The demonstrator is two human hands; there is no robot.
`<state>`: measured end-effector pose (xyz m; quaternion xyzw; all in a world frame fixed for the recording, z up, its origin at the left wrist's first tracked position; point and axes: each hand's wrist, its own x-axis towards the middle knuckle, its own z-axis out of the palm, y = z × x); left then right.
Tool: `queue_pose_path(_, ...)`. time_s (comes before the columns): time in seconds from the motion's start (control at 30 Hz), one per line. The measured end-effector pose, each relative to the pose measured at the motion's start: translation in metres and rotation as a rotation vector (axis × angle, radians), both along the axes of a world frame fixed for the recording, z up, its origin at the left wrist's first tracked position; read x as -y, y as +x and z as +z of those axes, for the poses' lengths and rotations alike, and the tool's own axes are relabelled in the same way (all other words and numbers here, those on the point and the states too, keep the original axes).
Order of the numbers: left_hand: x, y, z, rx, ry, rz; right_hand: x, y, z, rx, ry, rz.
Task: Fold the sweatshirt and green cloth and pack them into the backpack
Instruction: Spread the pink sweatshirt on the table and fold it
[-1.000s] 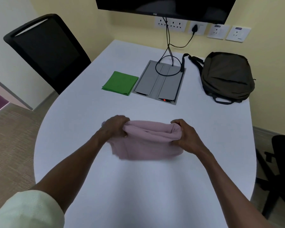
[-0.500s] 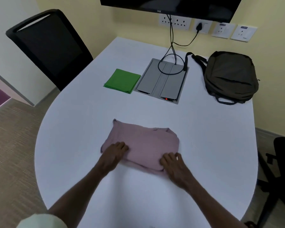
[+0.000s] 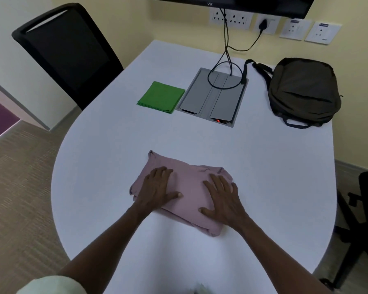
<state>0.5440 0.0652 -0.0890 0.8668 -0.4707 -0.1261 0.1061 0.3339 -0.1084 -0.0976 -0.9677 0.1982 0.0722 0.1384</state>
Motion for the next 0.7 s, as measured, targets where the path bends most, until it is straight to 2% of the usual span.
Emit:
queue_pose_path(0.1,-0.009,-0.016,-0.027,-0.145,0.237,0.109,0.008,-0.004,-0.013,-0.256,0.101,-0.066)
queue_pose_path(0.3,-0.013,-0.019,-0.045,-0.107,0.233,0.182,0.014,-0.001,-0.018,-0.385,0.251,-0.12)
queue_pose_path(0.37,-0.01,-0.027,-0.042,-0.106,0.2,0.238,0.013,-0.001,-0.018,-0.384,0.267,-0.136)
queue_pose_path(0.43,-0.01,-0.043,-0.038,-0.15,0.141,0.384,0.009,-0.005,-0.021,-0.35,0.288,-0.155)
queue_pose_path(0.57,-0.007,-0.085,-0.029,-0.365,-0.028,0.727,-0.009,-0.01,-0.028,-0.238,0.322,-0.215)
queue_pose_path(0.7,-0.006,-0.098,-0.031,-0.563,-0.178,0.69,-0.026,-0.003,-0.027,-0.202,0.327,-0.293)
